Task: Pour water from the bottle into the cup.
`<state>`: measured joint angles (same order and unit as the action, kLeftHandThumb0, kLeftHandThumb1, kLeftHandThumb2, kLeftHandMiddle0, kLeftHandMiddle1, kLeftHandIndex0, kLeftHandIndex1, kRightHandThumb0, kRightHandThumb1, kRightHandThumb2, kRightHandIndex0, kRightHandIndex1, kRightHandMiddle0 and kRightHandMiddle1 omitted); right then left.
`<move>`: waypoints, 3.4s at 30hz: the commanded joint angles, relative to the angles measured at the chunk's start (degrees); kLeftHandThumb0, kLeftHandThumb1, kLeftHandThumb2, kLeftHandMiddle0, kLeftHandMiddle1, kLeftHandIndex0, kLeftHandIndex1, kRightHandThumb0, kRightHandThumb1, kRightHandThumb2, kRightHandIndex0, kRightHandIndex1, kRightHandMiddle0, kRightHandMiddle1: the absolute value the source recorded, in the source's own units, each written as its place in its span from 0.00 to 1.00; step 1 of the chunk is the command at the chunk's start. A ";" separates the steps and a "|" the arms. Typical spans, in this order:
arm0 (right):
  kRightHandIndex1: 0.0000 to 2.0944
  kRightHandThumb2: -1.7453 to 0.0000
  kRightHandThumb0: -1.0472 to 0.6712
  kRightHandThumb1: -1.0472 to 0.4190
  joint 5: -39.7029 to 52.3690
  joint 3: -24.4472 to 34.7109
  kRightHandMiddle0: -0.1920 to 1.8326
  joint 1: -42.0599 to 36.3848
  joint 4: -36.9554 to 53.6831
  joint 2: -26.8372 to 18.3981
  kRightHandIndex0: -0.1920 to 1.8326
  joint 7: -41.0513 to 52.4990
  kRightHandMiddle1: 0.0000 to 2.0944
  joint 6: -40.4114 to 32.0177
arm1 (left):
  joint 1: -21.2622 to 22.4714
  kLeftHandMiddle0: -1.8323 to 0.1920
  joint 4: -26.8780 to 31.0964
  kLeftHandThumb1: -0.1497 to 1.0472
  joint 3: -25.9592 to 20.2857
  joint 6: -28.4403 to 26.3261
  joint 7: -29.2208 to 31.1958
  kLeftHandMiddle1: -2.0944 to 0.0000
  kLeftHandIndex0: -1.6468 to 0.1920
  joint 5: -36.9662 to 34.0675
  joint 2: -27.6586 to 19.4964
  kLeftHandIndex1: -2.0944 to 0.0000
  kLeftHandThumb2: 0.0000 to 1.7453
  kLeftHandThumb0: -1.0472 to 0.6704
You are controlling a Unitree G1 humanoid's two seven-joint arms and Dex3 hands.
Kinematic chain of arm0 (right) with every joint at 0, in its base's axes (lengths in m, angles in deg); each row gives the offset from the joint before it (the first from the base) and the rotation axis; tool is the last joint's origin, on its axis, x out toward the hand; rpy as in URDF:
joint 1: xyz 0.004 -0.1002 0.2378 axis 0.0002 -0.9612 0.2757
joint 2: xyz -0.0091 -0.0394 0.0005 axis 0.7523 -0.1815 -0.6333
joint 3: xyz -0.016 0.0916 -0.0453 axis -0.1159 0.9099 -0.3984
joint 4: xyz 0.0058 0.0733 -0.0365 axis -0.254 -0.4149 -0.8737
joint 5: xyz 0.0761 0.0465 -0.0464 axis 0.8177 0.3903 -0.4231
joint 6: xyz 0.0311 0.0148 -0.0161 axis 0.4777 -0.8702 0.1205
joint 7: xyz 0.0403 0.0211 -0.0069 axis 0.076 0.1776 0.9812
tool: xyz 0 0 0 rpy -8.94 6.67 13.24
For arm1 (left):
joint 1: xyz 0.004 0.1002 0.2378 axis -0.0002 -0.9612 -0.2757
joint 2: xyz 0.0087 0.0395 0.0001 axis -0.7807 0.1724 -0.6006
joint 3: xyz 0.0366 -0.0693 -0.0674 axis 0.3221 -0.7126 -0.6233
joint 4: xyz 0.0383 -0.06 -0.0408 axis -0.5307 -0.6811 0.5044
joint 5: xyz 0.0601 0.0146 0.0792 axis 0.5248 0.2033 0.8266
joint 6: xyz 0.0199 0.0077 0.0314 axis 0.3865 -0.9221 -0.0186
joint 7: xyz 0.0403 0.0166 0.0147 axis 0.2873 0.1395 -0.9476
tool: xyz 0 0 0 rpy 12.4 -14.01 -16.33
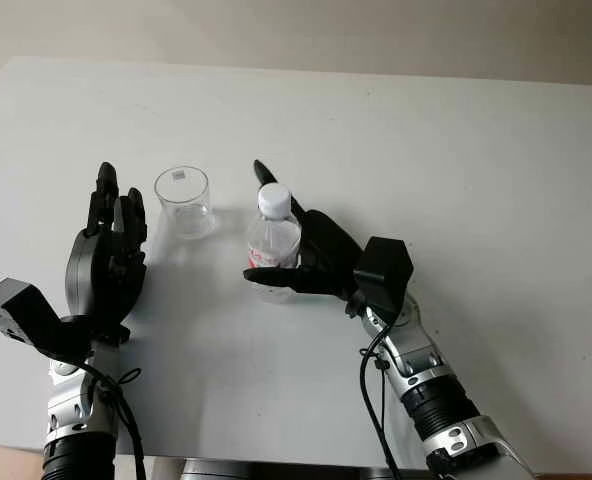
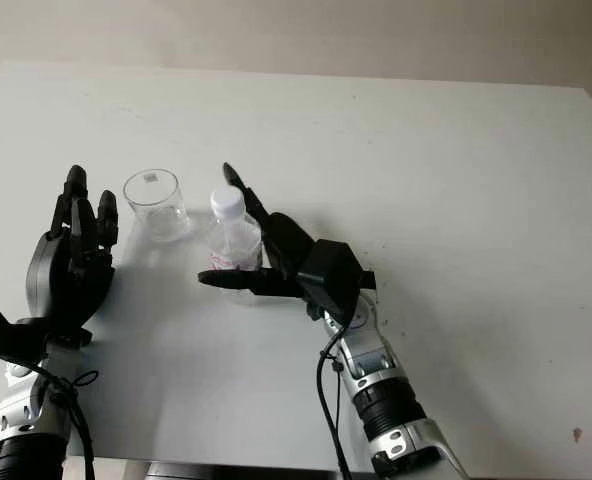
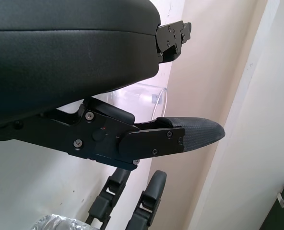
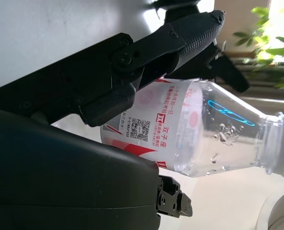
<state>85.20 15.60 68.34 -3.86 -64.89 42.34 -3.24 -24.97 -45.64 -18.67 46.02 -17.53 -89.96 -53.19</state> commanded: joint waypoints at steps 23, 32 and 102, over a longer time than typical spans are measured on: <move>1.00 0.97 0.37 0.06 0.01 -0.42 0.99 4.01 -1.44 -1.28 1.00 9.02 1.00 0.08 | 0.48 1.00 -0.06 1.00 0.12 1.23 -1.27 0.98 1.00 0.65 0.64 1.00 0.27 0.18; 1.00 0.88 0.45 0.00 -5.44 -0.99 1.00 5.43 -1.59 -0.83 1.00 1.46 1.00 3.20 | 0.66 1.00 -0.26 1.00 -0.08 1.43 -1.16 0.99 1.00 0.42 0.50 1.00 0.27 0.19; 1.00 0.97 0.42 0.10 -54.11 -29.27 0.31 56.36 -49.31 2.10 0.39 -49.78 0.52 -10.06 | -3.10 1.00 0.60 1.00 2.15 4.93 -4.89 0.98 1.00 2.56 5.61 0.99 0.27 0.16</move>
<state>31.70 -12.92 122.39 -53.48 -62.61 -6.51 -13.41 -25.49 -43.58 -16.57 50.87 -22.47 -87.22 -48.81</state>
